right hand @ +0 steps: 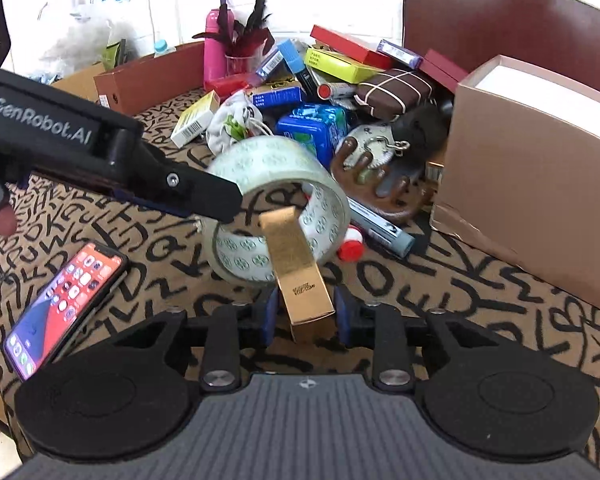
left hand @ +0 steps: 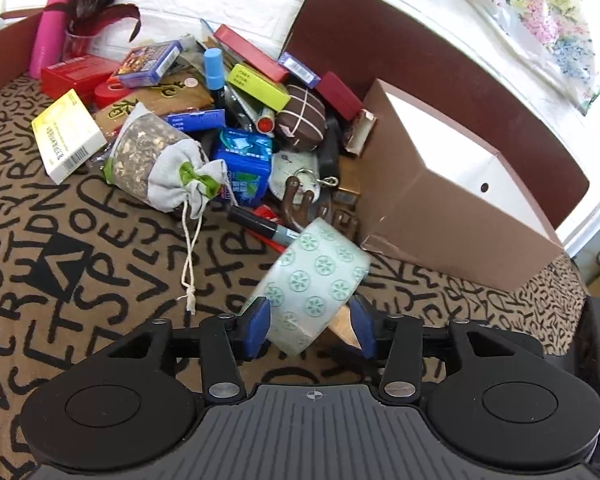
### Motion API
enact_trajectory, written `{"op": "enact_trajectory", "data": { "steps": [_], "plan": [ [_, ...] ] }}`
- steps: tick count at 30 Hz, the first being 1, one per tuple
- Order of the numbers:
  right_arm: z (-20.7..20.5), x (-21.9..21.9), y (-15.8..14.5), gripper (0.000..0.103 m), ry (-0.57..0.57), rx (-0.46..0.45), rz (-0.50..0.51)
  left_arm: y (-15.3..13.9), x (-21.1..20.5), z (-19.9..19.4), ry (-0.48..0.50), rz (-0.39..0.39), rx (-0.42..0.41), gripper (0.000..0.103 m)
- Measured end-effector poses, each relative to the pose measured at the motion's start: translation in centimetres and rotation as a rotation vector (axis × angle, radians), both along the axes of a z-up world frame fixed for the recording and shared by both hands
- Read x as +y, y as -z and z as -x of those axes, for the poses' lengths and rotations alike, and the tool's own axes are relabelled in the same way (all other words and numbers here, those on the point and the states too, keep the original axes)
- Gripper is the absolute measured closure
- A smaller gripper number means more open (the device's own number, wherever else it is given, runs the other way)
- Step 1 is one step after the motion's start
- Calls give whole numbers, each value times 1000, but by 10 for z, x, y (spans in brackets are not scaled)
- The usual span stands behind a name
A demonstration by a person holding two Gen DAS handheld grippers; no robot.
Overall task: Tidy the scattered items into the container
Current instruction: 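Grasp the clear tape roll with the left gripper while the right gripper grasps the gold box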
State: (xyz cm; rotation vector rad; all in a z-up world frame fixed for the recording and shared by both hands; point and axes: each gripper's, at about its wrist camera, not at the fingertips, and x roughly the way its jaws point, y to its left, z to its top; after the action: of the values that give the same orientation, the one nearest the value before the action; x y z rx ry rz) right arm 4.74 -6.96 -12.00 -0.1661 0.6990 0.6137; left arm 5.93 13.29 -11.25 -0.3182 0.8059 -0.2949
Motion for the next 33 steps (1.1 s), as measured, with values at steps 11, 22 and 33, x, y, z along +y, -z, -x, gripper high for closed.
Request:
{"op": "enact_trajectory", "data": {
  "steps": [11,22,33],
  "plan": [
    [8,-37,-5,71,137,18,16,0,-10,7,-37,-64,-23,33],
    [2,-41,-12,65,131,-2,14,16,-11,-7,-87,-122,-8,41],
    [-6,-30,-1,63,122,38,25,28,9,-36,-158,-125,23,66]
  ]
}}
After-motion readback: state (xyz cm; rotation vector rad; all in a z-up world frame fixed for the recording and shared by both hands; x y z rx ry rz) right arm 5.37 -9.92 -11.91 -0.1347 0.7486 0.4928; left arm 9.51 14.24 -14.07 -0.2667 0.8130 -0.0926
